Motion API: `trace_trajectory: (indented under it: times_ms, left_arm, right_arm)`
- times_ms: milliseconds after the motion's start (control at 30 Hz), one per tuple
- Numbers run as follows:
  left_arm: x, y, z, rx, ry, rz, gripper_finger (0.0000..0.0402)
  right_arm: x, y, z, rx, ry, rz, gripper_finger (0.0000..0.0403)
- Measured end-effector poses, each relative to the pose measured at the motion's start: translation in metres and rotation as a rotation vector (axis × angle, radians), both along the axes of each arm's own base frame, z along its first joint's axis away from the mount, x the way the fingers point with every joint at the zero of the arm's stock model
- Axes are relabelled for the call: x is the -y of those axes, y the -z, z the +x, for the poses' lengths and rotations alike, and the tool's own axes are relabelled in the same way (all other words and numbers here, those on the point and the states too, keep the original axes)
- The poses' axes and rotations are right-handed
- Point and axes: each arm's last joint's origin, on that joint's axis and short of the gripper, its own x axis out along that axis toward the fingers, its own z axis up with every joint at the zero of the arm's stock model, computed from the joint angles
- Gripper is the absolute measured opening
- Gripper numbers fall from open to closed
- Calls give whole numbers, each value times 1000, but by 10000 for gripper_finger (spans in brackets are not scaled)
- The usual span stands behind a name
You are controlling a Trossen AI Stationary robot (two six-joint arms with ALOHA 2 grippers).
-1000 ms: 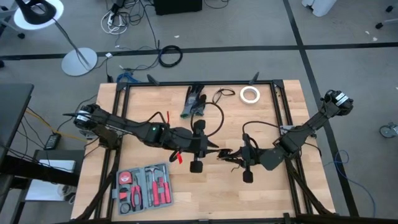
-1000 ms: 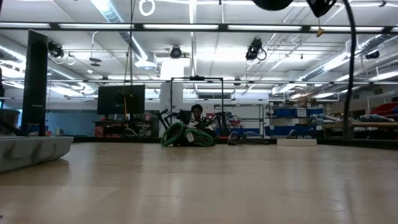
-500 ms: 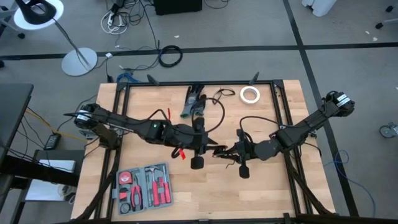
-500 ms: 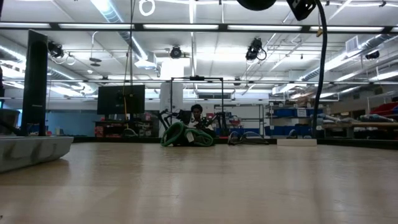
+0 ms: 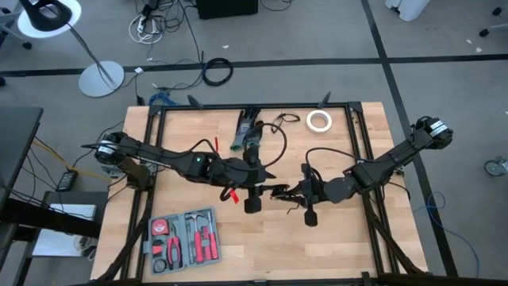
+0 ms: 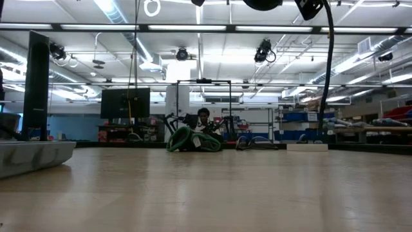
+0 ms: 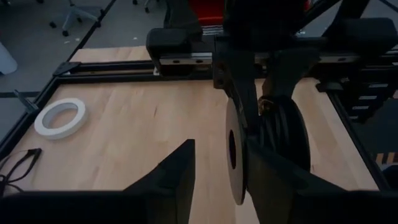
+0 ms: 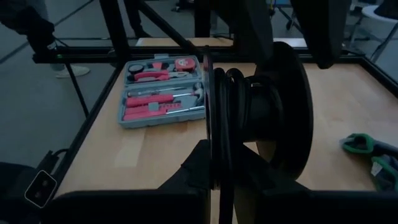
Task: Coil cords
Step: Coil the black wire into a spool
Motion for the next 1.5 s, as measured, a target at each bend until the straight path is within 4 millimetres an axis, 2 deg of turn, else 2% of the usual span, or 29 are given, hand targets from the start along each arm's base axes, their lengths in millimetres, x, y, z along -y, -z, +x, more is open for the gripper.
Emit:
trace_trajectory:
  times_ms: [467,633,833,1033,1133,1333,1500]
  left_arm:
    - [-1,1,1,5,-11,1,130]
    - [-1,1,1,5,-8,2,95]
    - [0,0,2,3,24,-9,16]
    - [-2,0,2,2,21,-9,3]
    - [-2,0,3,10,16,12,2]
    - [0,3,2,-9,21,29,1]
    - [0,3,2,-11,33,26,1]
  right_arm:
    - [10,-3,7,28,-11,-11,29]
    - [12,-4,8,35,-22,0,29]
    - [12,-6,9,58,-25,-10,29]
    - [12,-6,9,62,-12,-18,29]
    - [13,-6,9,66,14,-32,65]
    - [13,-9,-3,30,80,10,183]
    - [13,-12,-20,-12,131,39,228]
